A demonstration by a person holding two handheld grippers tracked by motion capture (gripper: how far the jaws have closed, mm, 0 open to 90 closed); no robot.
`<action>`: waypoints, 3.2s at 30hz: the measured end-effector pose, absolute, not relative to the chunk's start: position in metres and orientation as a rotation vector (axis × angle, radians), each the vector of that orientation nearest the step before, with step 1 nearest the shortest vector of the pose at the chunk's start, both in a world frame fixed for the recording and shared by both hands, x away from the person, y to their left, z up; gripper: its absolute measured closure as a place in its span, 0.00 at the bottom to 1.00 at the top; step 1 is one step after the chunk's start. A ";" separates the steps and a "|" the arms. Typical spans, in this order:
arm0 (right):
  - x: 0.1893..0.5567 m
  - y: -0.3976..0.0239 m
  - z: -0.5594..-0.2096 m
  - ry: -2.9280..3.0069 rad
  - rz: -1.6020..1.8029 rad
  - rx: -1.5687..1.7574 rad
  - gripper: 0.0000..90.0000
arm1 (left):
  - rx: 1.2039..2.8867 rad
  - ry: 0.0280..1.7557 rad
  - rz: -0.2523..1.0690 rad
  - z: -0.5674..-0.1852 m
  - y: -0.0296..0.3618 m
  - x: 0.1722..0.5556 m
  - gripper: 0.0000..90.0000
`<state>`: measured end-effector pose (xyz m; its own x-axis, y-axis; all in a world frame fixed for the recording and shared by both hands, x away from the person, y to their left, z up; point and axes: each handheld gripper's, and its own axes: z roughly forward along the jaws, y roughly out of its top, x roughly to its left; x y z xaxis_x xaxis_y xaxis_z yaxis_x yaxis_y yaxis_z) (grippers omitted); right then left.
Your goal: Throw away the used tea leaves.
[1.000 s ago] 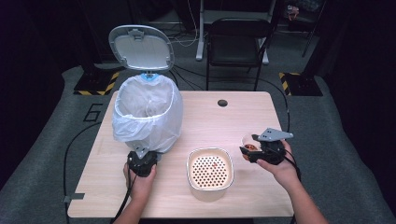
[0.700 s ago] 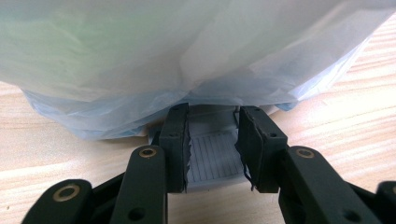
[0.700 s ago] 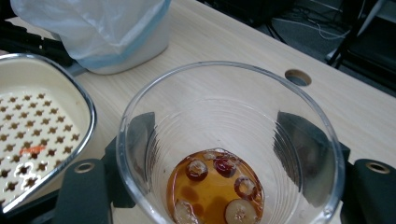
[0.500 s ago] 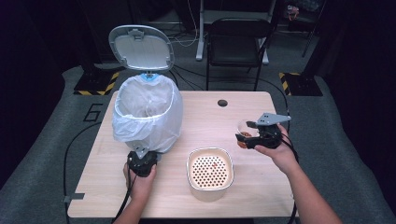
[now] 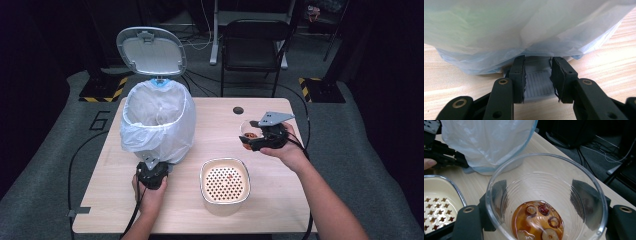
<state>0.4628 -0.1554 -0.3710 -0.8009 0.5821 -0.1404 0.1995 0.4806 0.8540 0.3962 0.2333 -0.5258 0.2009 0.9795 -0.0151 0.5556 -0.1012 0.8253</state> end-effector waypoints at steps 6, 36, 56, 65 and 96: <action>0.471 -0.148 -0.366 2.332 1.303 0.610 0.34 | 1.756 1.444 0.745 -0.526 0.233 0.396 0.71; 0.460 -0.135 -0.349 2.332 1.388 0.265 0.36 | 1.755 1.444 0.744 -0.526 0.233 0.396 0.71; 0.416 -0.116 -0.359 2.161 1.034 -0.216 0.38 | 1.755 1.444 0.745 -0.526 0.233 0.396 0.71; 0.408 -0.110 -0.377 2.083 0.858 -0.337 0.39 | 1.756 1.444 0.746 -0.526 0.233 0.396 0.71; 0.378 -0.090 -0.403 1.781 0.339 -0.756 0.39 | 1.723 1.444 0.741 -0.527 0.232 0.397 0.71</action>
